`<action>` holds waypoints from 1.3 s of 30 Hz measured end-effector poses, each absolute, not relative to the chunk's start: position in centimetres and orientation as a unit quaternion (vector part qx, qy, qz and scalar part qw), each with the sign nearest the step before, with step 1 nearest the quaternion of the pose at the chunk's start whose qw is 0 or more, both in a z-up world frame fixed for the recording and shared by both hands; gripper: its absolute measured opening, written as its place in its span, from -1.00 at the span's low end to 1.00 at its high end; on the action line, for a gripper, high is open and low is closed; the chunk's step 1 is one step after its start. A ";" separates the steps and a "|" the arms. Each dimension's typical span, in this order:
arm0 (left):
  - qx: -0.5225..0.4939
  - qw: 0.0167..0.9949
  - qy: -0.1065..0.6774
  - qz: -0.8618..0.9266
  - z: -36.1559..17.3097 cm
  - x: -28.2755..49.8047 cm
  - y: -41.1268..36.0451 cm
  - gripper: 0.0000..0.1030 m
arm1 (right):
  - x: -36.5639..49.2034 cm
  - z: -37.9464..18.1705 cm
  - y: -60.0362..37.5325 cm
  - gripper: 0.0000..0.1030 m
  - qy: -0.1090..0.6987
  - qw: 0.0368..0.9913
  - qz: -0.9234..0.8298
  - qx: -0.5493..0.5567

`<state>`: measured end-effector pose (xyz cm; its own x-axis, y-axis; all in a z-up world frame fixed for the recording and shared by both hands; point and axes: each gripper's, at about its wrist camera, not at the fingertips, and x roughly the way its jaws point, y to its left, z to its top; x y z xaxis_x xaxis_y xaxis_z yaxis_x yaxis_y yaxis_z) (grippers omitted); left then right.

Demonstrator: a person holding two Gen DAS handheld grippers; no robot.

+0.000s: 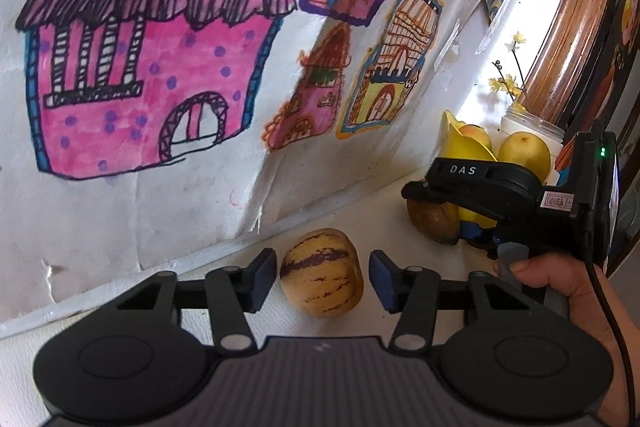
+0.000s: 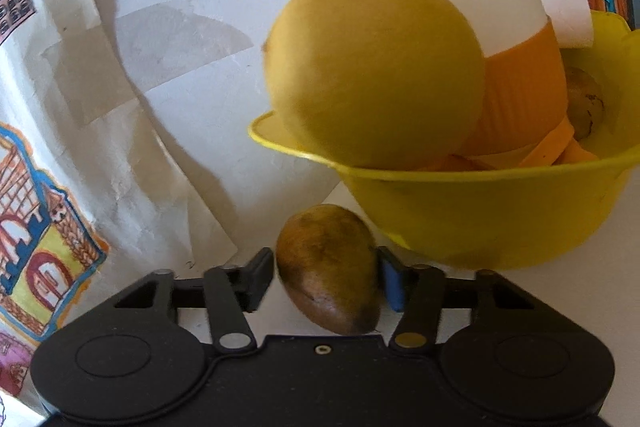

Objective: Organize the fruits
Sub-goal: 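Grasp the striped pepino with the left tool while the right tool grasps the brown pear, then carry the pepino in the left tool while the right tool carries the brown pear to the tray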

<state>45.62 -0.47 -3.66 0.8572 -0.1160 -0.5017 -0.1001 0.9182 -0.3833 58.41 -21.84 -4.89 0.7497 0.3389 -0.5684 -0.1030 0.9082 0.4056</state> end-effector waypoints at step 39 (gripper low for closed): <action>-0.183 0.935 0.303 -0.009 -1.2 37.2 -0.7 -0.13 | 49.4 -3.0 -20.2 0.04 0.440 0.849 0.209 0.205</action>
<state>37.22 -0.73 -1.19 0.8160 -0.1284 -0.5636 -0.0931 0.9331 -0.3473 49.44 -20.18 -2.97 0.5249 0.5354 -0.6617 -0.1736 0.8284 0.5325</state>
